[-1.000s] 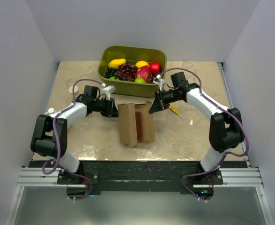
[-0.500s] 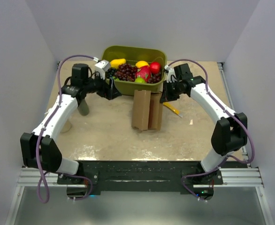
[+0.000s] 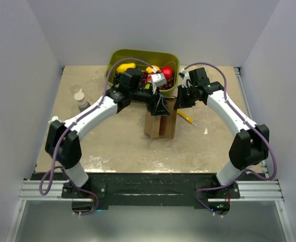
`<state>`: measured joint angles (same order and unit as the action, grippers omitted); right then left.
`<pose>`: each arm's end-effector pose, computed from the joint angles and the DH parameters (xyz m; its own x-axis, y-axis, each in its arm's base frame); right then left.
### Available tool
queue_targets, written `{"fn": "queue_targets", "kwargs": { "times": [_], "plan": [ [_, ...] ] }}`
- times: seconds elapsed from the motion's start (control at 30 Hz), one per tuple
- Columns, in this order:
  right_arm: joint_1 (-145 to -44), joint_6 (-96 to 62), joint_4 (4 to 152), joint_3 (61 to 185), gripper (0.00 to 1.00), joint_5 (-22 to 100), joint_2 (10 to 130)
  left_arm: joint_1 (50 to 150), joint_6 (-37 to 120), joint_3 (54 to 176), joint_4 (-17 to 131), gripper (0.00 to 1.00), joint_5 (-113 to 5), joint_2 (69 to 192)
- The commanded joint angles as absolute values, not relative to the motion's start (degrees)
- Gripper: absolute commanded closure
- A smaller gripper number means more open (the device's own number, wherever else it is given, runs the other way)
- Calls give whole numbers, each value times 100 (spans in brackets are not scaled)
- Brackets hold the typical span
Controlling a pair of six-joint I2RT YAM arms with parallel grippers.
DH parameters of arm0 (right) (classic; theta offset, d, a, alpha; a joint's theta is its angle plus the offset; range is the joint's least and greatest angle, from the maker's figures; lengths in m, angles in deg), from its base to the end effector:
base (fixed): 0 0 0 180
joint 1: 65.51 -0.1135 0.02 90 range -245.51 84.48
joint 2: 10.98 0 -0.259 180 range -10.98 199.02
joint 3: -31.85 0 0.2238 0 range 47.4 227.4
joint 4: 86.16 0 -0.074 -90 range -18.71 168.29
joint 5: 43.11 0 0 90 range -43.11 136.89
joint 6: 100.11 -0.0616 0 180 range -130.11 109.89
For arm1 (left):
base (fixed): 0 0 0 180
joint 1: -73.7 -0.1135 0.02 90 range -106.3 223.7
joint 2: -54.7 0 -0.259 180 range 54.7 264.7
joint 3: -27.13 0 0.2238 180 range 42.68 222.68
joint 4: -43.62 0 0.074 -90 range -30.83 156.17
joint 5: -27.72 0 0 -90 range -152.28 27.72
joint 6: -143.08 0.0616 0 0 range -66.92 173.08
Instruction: Unpack the express box
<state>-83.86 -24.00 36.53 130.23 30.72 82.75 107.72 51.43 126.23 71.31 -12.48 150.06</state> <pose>0.3180 0.1235 0.2842 -0.8436 -0.0369 -0.5357 -0.2680 0.8934 0.3605 0.2816 -0.2468 0.3398 -0.3634 0.2229 -0.9046 0.9296 0.1509 -0.3362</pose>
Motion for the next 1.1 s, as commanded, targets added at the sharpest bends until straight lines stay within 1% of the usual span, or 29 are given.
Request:
{"fn": "queue_targets", "kwargs": {
  "times": [0.0,0.13,0.17,0.23,0.27,0.33,0.37,0.47,0.57,0.67,0.87,0.97,1.03,1.07],
  "plan": [
    [-8362,-2540,3689,13301,100,3010,8236,11043,5563,12530,6841,27,-1402,15454],
    [-8336,-2558,3698,13170,100,2852,8183,11246,5625,12574,6928,26,-2051,15771],
    [-8336,-2540,3689,13100,100,2808,8166,11263,5607,12548,6971,25,-2610,15780],
    [-8327,-2496,3680,13029,100,2668,8087,11272,5511,12495,7085,22,-3114,15745],
    [-8327,-2418,3680,12959,100,2667,8060,11272,5501,12460,7164,21,-3795,15710],
    [-8318,-2330,3637,12888,100,2650,7955,11246,5588,12346,7410,19,-4300,15570],
    [-8309,-2268,3628,12844,100,2632,7929,11237,5607,12189,7498,18,-4921,15508],
    [-8274,-2180,3601,12748,100,2615,7806,11010,5677,11715,7744,17,-5399,15166],
    [-8239,-2048,3592,12677,100,2579,7753,10755,5844,11197,7973,17,-5585,14831],
    [-8239,-1811,3601,12598,100,2465,7770,10500,5792,10722,8000,17,-5420,14594],
    [-8239,-1188,3759,12203,100,2658,8095,10490,5783,10106,7649,17,-5120,14453],
    [-8230,-713,3646,12149,100,3132,8586,10411,5862,9999,7560,17,-4981,14549],
    [-8222,-310,3496,12263,100,3220,9059,10306,5809,9982,7560,18,-4647,14654],
    [-8178,-256,3409,12429,100,3160,9167,10210,5774,9981,7534,18,-4298,14681]
  ]
}}
